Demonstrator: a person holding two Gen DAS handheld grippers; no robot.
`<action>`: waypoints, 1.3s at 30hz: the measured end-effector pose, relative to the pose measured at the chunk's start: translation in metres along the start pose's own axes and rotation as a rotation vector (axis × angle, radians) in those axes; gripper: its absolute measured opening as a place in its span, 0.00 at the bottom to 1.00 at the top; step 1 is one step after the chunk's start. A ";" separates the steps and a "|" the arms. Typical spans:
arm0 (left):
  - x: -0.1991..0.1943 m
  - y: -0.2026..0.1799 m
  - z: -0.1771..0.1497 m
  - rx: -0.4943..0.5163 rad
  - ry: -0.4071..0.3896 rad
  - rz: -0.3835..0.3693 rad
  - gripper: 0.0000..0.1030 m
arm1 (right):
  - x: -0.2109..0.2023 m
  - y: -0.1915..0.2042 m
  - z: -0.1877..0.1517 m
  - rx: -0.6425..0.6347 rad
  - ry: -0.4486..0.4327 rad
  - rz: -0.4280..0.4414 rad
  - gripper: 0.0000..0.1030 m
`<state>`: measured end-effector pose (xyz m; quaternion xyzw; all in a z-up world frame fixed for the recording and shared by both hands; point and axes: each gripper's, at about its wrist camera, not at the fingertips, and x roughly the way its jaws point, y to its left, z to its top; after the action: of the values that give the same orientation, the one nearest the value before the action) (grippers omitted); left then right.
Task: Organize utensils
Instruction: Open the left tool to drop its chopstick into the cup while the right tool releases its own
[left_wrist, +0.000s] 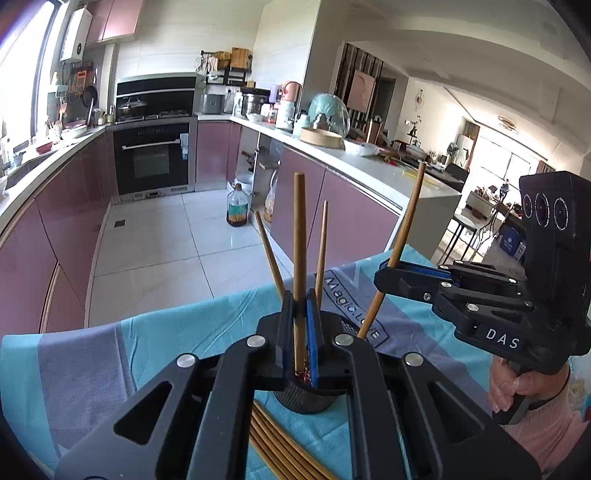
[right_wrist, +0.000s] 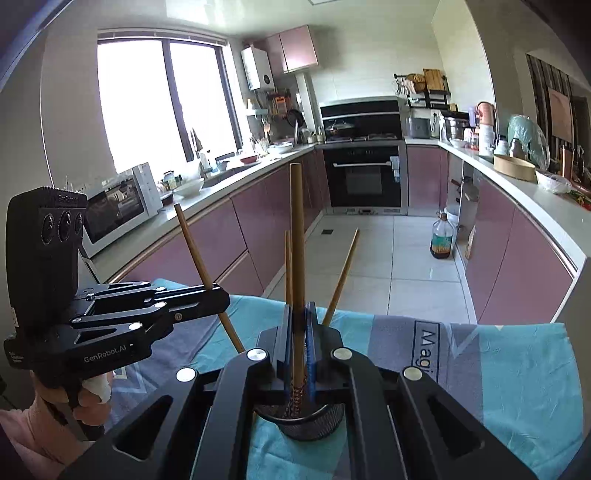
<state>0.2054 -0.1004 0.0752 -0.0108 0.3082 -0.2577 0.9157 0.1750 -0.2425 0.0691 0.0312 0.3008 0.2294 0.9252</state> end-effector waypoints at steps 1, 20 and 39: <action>0.007 0.002 -0.002 0.001 0.018 -0.005 0.07 | 0.004 -0.001 -0.001 0.005 0.018 -0.002 0.05; 0.040 0.028 -0.022 -0.058 0.060 0.048 0.22 | 0.028 -0.011 -0.009 0.071 0.064 -0.050 0.20; -0.027 0.036 -0.091 -0.034 -0.009 0.183 0.46 | -0.008 0.043 -0.063 -0.055 0.069 0.096 0.34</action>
<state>0.1525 -0.0438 0.0103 0.0005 0.3082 -0.1675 0.9365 0.1163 -0.2125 0.0304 0.0124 0.3242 0.2828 0.9026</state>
